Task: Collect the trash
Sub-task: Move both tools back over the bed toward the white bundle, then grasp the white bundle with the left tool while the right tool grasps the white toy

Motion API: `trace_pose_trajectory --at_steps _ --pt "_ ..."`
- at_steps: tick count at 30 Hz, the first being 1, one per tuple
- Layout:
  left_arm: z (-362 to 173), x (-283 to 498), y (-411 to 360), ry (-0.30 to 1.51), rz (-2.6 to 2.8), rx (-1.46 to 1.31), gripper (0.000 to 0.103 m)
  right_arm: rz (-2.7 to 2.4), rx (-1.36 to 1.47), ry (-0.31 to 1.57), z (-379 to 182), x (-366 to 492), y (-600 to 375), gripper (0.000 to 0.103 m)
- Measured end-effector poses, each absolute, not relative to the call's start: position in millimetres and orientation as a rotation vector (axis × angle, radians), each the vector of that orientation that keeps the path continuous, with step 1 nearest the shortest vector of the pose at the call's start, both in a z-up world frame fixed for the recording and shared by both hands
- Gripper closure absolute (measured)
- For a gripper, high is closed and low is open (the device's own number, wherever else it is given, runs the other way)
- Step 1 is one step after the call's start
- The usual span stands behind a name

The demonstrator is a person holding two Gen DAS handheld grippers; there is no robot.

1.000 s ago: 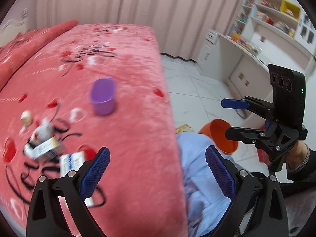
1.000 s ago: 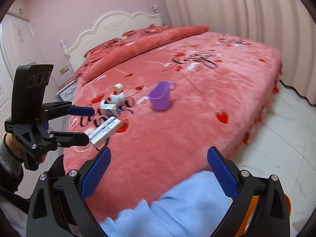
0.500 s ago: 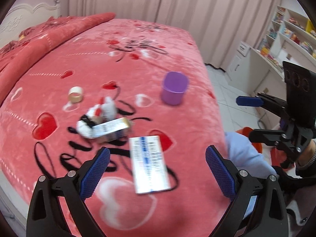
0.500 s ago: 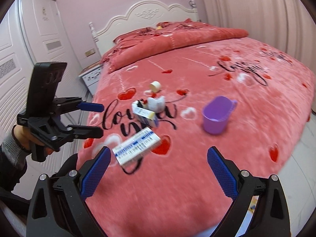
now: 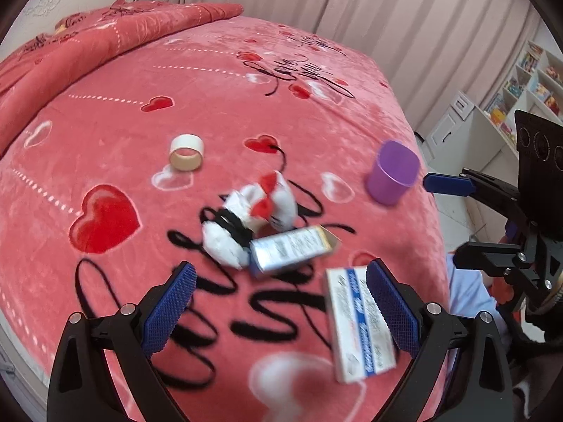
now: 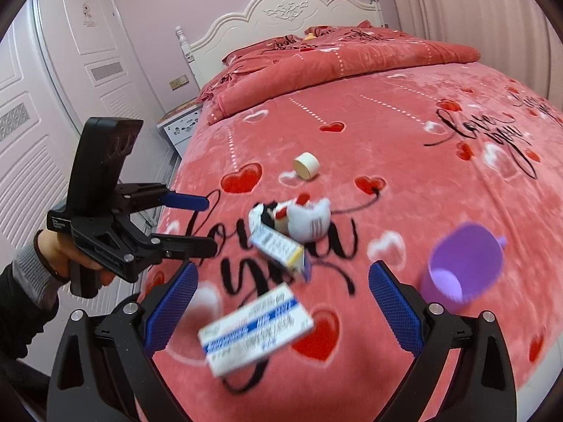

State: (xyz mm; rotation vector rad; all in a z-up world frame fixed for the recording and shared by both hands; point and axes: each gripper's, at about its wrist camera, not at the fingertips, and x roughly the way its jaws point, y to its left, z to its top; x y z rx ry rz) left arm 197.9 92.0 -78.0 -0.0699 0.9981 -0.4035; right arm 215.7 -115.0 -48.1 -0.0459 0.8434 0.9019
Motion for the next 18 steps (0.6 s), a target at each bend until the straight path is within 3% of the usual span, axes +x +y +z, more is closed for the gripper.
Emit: trace_pose_trajectory --at_steps 6,9,17,18 --pt "-95 231 105 1.036 -0.460 -0.045 0.007 0.925 -0.048 0.892 -68 253 -88 0.020" --pt "-106 245 113 1.064 -0.485 -0.031 0.019 0.937 -0.051 0.925 -82 269 -77 0.024" --pt "-136 270 116 1.135 -0.608 -0.084 0.022 0.940 -0.012 1.009 -118 306 -54 0.027" --pt "-138 273 116 1.135 -0.623 -0.105 0.023 0.943 -0.014 1.021 -122 310 -51 0.032"
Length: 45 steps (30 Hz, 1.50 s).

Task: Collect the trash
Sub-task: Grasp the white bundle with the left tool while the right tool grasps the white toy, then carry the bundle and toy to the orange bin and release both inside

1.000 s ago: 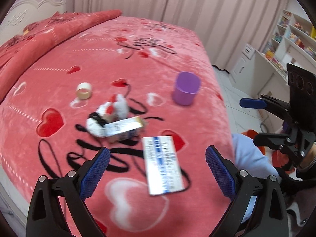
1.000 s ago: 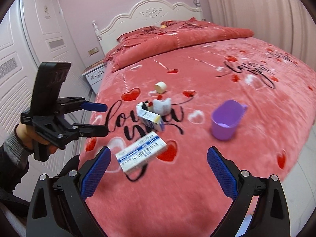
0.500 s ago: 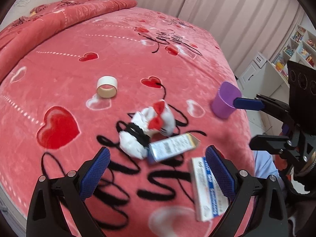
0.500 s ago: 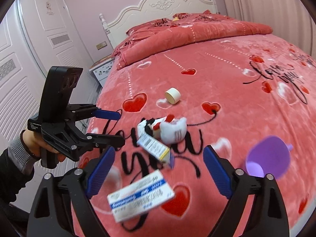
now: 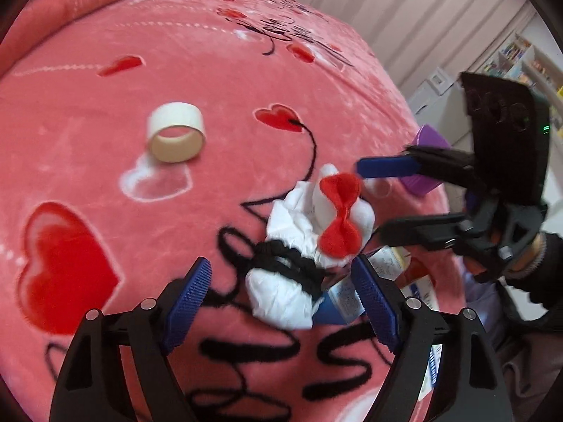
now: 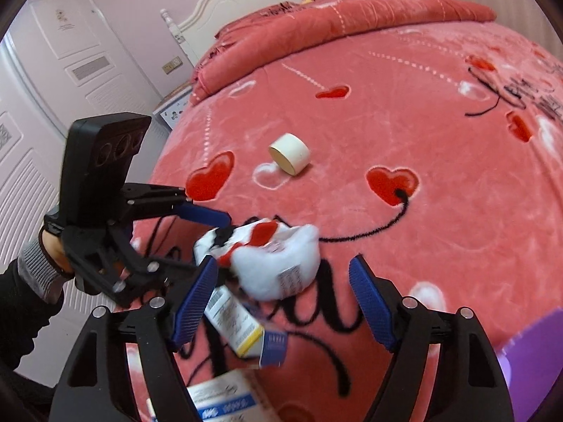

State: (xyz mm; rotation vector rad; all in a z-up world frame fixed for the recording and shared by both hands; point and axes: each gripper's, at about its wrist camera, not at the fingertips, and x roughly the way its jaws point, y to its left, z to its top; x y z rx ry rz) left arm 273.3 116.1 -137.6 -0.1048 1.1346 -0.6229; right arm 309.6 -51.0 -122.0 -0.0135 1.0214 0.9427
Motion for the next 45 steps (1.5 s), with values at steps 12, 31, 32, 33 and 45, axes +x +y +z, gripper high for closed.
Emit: trace_pose_trajectory --at_steps 12,31,32,33,45 --pt "-152 270 122 1.159 -0.661 -0.162 0.063 1.007 0.080 1.144 -158 326 -43 0.052" --pt "-55 196 97 1.020 -0.582 -0.070 0.064 1.010 0.100 0.907 -47 245 -106 0.058" --pt "-51 191 92 1.014 -0.582 -0.065 0.064 1.010 0.103 0.897 -41 235 -113 0.058" --pt "-43 180 85 1.005 -0.588 -0.058 0.064 1.008 0.105 0.891 -38 228 -118 0.058" --pt "-18 115 -18 0.964 -0.712 0.040 0.064 0.906 0.189 0.803 -14 120 -232 0.058"
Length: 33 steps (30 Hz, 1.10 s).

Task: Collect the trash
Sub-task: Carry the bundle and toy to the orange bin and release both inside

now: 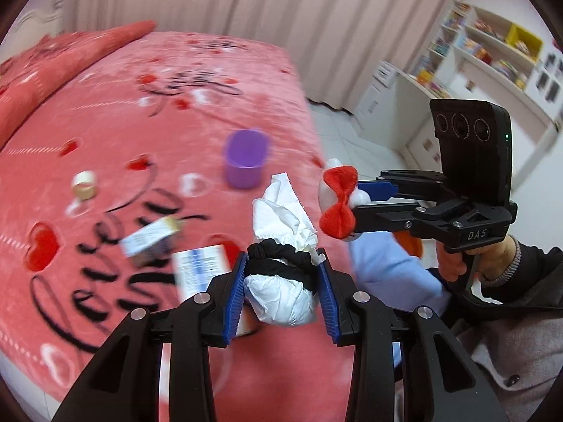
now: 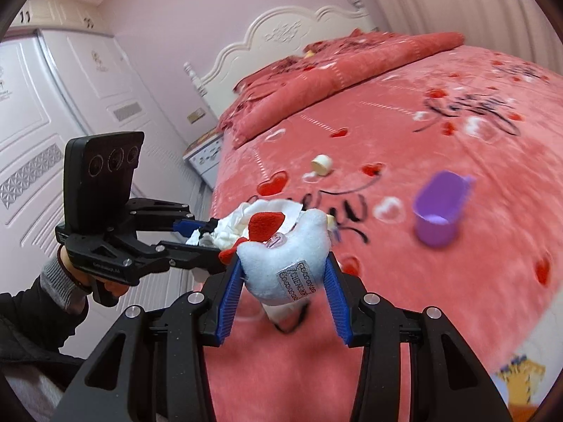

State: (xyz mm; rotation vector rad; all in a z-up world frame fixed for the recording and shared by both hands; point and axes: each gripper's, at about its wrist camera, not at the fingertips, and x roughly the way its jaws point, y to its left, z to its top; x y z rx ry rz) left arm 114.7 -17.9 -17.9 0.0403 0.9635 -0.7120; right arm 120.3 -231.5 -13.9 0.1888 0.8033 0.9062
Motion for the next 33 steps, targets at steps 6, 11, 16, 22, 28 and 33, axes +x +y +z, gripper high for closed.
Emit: trace_pose_trajectory --at_steps 6,11,16,22,28,33 --pt "-18 109 -108 0.955 -0.863 0.131 0.064 0.755 0.264 0.773 -18 83 -323 0.058" --pt "-25 111 -180 0.958 -0.988 0.203 0.064 0.605 0.329 0.745 -22 54 -404 0.057" --pt "-36 111 -255 0.973 -1.120 0.273 0.064 0.457 0.388 0.720 -29 26 -477 0.057" --pt "-50 111 -325 1.001 -1.245 0.344 0.064 0.300 0.447 0.701 -39 -3 -551 0.057" --pt "-69 109 -384 1.030 -1.335 0.391 0.064 0.154 0.502 0.698 -57 -29 -615 0.057" --pt "-85 106 -421 1.063 -1.388 0.416 0.064 0.066 0.548 0.705 -74 -44 -650 0.056"
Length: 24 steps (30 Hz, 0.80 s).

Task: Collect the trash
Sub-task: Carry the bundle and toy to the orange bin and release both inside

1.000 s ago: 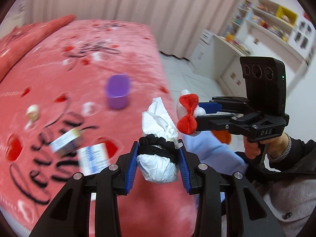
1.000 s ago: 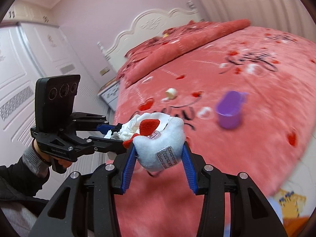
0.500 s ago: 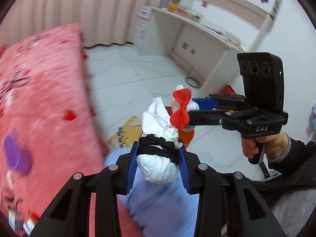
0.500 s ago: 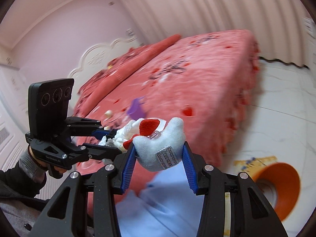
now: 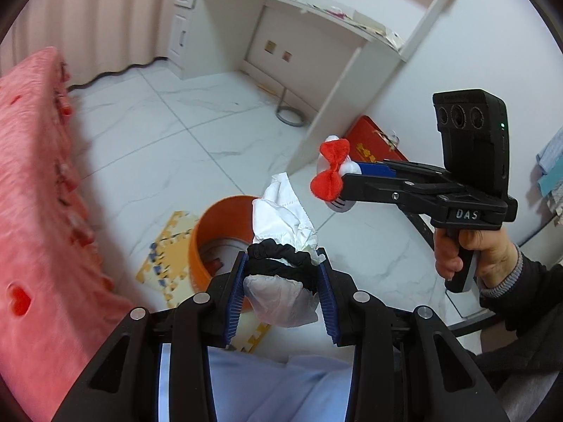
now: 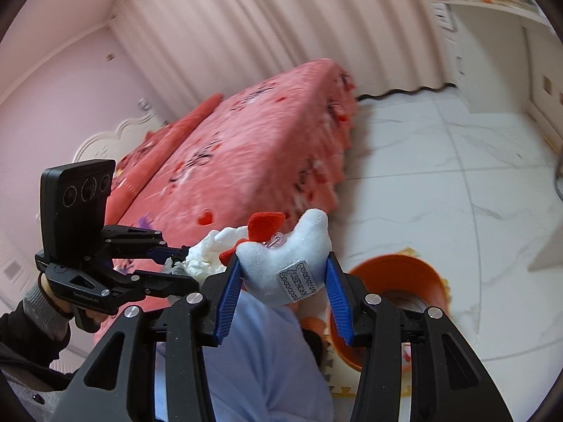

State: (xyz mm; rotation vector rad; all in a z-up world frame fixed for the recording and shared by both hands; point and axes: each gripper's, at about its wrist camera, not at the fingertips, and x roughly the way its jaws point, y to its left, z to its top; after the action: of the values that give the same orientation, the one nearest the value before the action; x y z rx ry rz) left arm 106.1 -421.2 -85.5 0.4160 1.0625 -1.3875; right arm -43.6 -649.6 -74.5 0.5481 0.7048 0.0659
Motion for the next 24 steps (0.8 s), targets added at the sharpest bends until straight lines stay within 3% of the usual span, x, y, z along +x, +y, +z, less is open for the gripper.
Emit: trace_pose_trajectory --at_steps 8,10,12,24 --pt "-106 105 -456 1.101 -1.396 0.469 0.063 -0.009 0.599 0.729 -104 -50 -686 0.052" --pt "-111 107 -464 1.093 -1.384 0.487 0.042 -0.037 0.607 0.742 -112 -49 -692 0.044" --pt "-116 108 -471 1.100 -1.368 0.493 0.031 -0.059 0.627 0.753 -120 -47 -699 0.038" --pt "-123 110 -472 1.142 -1.342 0.496 0.031 -0.048 0.634 0.763 -124 -41 -696 0.036"
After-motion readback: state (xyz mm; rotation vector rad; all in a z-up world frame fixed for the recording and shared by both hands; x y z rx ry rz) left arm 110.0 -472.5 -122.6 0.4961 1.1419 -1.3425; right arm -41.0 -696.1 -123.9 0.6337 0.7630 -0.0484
